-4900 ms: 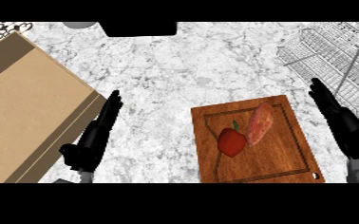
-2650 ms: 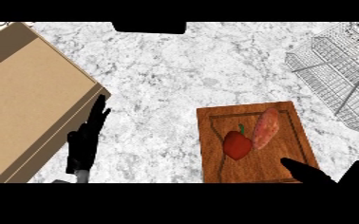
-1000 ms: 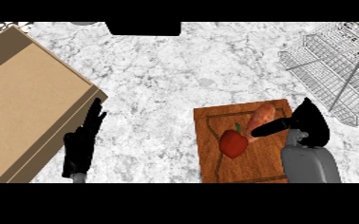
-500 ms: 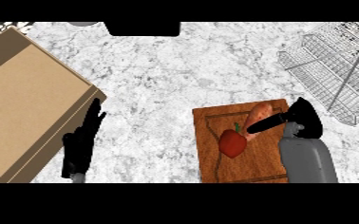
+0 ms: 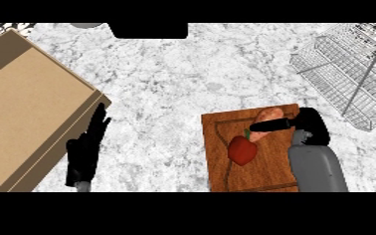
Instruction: Pick the sweet potato from the cutting board and place it in the tiered basket
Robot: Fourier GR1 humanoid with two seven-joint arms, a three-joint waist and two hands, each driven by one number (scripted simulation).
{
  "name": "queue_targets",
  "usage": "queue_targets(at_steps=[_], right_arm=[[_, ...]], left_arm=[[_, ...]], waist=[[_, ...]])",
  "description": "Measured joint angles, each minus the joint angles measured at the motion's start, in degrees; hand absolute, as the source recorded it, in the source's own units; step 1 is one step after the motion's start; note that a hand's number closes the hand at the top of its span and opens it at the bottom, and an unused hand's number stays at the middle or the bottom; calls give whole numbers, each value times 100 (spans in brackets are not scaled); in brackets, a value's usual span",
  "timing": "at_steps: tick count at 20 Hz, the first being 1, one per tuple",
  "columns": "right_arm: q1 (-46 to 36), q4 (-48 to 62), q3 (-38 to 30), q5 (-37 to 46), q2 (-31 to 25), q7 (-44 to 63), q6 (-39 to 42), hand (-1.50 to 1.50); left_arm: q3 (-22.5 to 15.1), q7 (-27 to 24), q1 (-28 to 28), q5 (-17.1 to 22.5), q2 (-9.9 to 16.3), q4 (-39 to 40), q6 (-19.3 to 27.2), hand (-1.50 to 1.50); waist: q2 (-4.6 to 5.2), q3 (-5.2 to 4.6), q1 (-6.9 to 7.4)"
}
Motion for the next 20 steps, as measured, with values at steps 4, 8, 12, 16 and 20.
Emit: queue_targets(at_steps=[4,8,12,16,20], right_arm=[[100,48,263,43,-80,-29,-175,150],[48,111,442,127,-113,-29,-291,150],[46,265,636,459,-130,-129,-306,150],[-72,349,593,819,-153,-268,-268,150],[696,-313,488,592,-801,-1189,0,150]], left_arm=[[-20,-92,48,-47,-58,-5,9,0],[24,-41,57,-43,-47,-13,-20,0],[34,-52,55,-95,-66,8,-26,0],[102,-107,53,-64,-72,58,-101,0],[144,-247,163,-87,-114,48,-83,0]], waist=[[-9,-24,-3],[-5,-24,-21],[-8,-20,-36],[-6,0,-39],[-20,18,-126]])
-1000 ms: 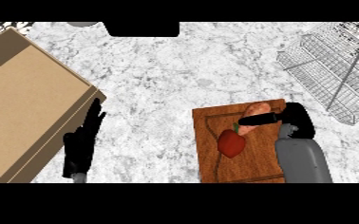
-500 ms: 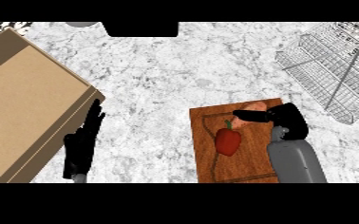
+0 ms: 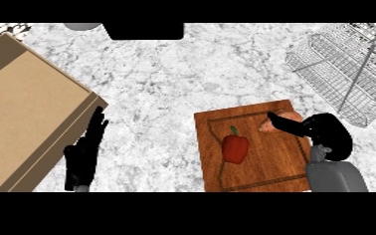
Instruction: Pick the sweet potato from the cutting board and place it in the tiered basket
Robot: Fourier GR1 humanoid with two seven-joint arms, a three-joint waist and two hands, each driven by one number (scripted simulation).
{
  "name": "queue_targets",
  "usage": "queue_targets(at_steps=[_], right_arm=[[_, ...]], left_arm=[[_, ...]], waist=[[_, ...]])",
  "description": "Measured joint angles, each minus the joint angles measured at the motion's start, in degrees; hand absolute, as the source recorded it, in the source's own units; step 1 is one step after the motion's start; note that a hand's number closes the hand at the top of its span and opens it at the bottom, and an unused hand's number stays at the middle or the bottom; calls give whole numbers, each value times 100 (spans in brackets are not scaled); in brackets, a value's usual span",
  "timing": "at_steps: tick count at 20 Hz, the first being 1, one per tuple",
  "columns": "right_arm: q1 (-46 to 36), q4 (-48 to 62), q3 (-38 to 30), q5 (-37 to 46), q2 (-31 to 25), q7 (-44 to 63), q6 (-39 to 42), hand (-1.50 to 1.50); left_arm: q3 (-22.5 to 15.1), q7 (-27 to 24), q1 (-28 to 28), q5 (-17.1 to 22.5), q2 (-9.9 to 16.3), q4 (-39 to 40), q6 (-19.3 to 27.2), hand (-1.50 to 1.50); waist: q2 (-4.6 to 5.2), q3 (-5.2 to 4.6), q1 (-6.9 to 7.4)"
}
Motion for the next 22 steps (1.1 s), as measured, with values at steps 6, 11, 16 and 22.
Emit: queue_targets(at_steps=[6,11,16,22], right_arm=[[1078,-1294,-772,-829,-1153,-1151,479,150],[1165,-2624,-1601,-1438,-1325,-999,468,150],[1088,-3978,-2363,-1839,-1686,-683,651,150],[640,-4811,-3137,-2437,-2615,-298,1343,150]], left_arm=[[50,150,98,-34,14,-122,83,0],[120,282,112,9,107,-218,8,0],[124,234,133,3,90,-226,-43,0],[103,295,99,-65,59,-247,-77,0]], waist=[[4,13,-124],[1,5,-134],[7,-2,-116],[31,-8,-27]])
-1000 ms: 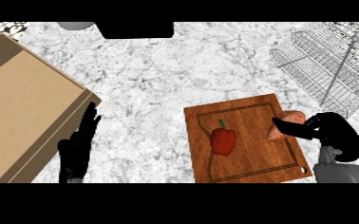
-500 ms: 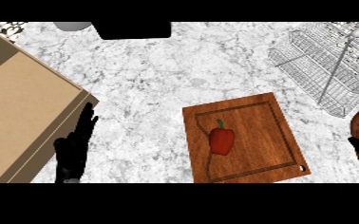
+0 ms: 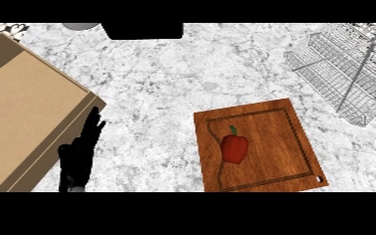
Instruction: Pick the sweet potato from the cutting board and place it in the tiered basket
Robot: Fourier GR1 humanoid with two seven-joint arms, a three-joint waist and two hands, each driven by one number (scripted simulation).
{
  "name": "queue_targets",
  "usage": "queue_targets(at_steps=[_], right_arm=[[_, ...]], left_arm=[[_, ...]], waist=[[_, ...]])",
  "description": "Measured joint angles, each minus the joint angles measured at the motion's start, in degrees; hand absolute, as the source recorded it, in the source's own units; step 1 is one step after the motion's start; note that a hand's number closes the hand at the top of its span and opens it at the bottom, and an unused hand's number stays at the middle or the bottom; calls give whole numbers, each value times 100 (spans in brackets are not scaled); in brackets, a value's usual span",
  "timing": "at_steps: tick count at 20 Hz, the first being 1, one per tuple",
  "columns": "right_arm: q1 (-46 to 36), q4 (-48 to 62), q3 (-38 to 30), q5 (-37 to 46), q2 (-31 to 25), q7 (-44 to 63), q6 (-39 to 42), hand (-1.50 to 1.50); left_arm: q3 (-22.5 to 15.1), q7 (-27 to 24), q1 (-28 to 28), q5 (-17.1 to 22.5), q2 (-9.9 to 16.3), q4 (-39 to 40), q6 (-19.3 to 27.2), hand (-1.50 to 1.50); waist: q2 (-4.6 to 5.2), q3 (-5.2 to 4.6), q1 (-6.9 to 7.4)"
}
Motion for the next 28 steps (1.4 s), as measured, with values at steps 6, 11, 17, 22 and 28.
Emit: queue_targets(at_steps=[6,11,17,22,28], right_arm=[[-887,554,-326,-444,-888,147,274,150],[-1576,1468,-176,-420,-1387,172,271,150],[-2339,2853,307,-31,-1623,-27,92,150],[-2758,3891,647,144,-1565,-456,-180,150],[-3170,5127,1126,481,-1402,-1041,-623,150]], left_arm=[[-53,92,-57,-137,-72,-26,1,0],[13,-113,-92,-111,-98,97,-128,0],[11,-109,-153,-164,-162,145,-172,0],[7,-25,-129,-248,-225,60,-137,0],[53,80,-128,-281,-243,15,-175,0]], waist=[[24,1,104],[44,3,179],[55,12,237],[56,11,222],[58,13,223]])
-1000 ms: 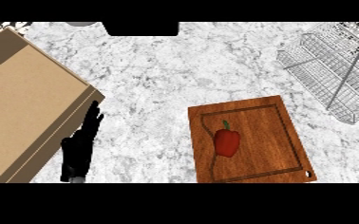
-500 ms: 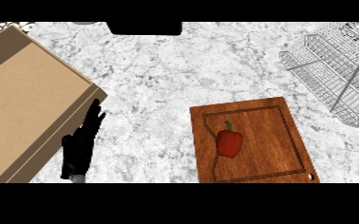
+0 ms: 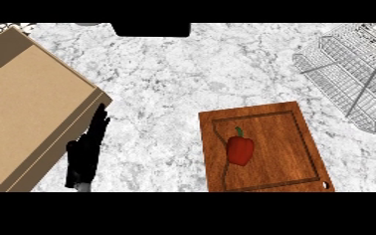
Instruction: Pick the sweet potato from the cutting board and place it in the tiered basket
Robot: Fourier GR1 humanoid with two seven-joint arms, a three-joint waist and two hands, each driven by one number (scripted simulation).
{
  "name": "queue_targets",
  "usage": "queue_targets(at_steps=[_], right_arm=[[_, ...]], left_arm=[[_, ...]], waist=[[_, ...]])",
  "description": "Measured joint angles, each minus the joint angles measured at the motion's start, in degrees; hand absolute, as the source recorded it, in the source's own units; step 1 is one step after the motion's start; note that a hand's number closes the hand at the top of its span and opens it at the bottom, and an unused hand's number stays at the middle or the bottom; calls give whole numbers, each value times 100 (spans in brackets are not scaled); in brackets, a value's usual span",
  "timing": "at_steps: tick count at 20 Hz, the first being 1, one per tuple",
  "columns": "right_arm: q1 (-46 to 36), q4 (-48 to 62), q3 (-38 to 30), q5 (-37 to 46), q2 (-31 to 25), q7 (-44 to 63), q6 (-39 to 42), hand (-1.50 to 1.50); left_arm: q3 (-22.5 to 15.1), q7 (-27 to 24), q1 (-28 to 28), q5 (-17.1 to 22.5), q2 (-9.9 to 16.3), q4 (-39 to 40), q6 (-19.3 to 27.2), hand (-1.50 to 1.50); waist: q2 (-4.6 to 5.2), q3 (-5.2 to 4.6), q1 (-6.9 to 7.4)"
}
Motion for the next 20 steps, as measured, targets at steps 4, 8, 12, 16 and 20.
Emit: queue_targets(at_steps=[4,8,12,16,20], right_arm=[[-335,867,239,301,118,-300,-369,150],[-581,1666,304,503,272,-567,-788,150],[-691,2335,181,493,531,-955,-1340,150],[-877,2656,-263,72,804,-1095,-1708,-150],[-960,2835,-692,-351,1039,-1440,-2135,-150]], left_arm=[[-15,-20,-35,-86,-78,76,21,0],[115,-76,-13,-9,-5,69,-122,0],[180,-13,-45,-3,34,61,-186,0],[152,21,-9,-52,-26,39,-140,0],[192,-120,40,-46,-24,98,-190,0]], waist=[[2,5,7],[-1,9,7],[3,8,-3],[-20,-1,-36],[-51,-11,-66]])
